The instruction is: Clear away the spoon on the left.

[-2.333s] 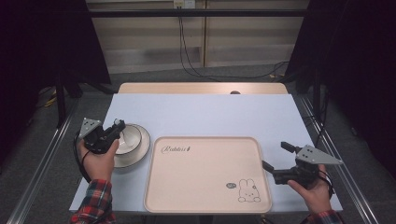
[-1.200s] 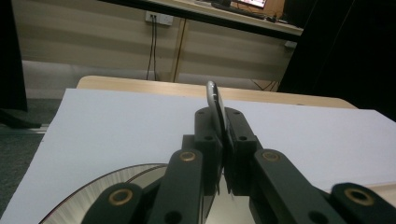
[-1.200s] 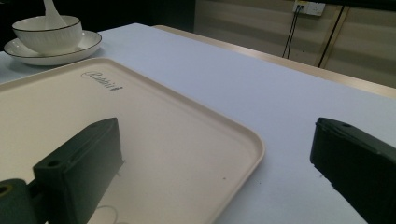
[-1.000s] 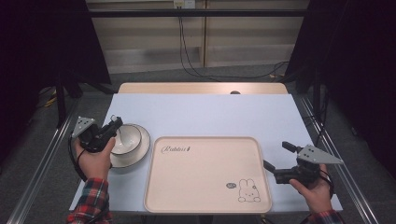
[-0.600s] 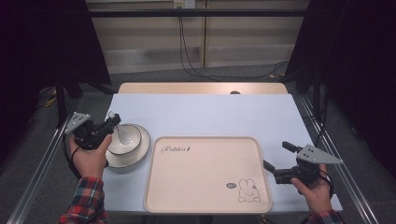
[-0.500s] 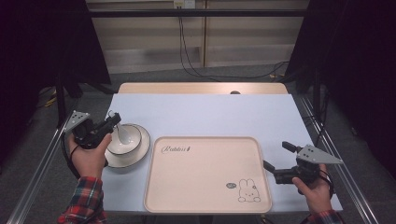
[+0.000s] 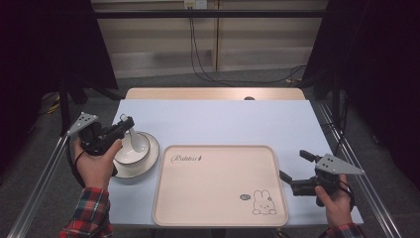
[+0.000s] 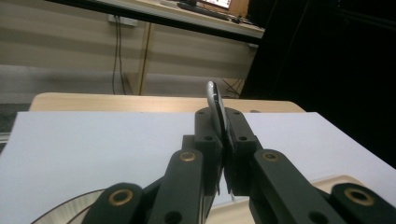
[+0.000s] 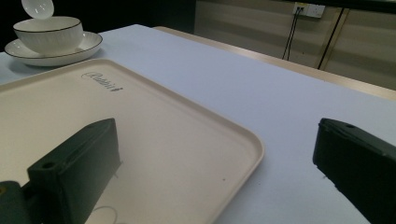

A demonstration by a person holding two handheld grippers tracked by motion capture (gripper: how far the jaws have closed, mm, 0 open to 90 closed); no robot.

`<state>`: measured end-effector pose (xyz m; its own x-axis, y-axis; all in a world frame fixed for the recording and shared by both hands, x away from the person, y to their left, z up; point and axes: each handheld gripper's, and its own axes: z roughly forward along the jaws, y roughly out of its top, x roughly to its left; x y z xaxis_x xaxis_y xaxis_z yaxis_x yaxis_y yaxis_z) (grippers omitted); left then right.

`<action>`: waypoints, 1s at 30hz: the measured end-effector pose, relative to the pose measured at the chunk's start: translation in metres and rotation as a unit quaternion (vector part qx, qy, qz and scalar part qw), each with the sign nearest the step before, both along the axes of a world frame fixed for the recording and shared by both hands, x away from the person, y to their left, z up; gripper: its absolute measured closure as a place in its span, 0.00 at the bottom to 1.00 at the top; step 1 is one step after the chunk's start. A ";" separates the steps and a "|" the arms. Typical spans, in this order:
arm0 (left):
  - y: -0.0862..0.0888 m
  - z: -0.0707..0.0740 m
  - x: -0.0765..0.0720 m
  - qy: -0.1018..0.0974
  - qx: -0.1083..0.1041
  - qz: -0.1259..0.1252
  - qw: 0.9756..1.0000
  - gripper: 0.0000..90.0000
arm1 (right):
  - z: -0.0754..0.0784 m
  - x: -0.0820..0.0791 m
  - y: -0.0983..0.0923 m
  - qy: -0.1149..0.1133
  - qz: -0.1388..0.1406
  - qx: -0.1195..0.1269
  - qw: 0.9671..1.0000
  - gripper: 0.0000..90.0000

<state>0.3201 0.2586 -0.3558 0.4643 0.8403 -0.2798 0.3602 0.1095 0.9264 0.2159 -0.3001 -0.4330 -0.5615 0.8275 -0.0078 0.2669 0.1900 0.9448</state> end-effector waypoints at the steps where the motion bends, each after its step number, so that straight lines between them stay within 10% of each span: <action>1: -0.001 0.001 -0.001 0.001 0.002 -0.006 1.000 0.95 | 0.000 0.000 0.000 -0.001 0.002 0.000 1.000 0.00; 30: -0.046 -0.009 -0.009 0.034 0.006 -0.093 0.995 0.95 | 0.000 0.000 -0.002 -0.002 0.000 0.005 1.000 0.00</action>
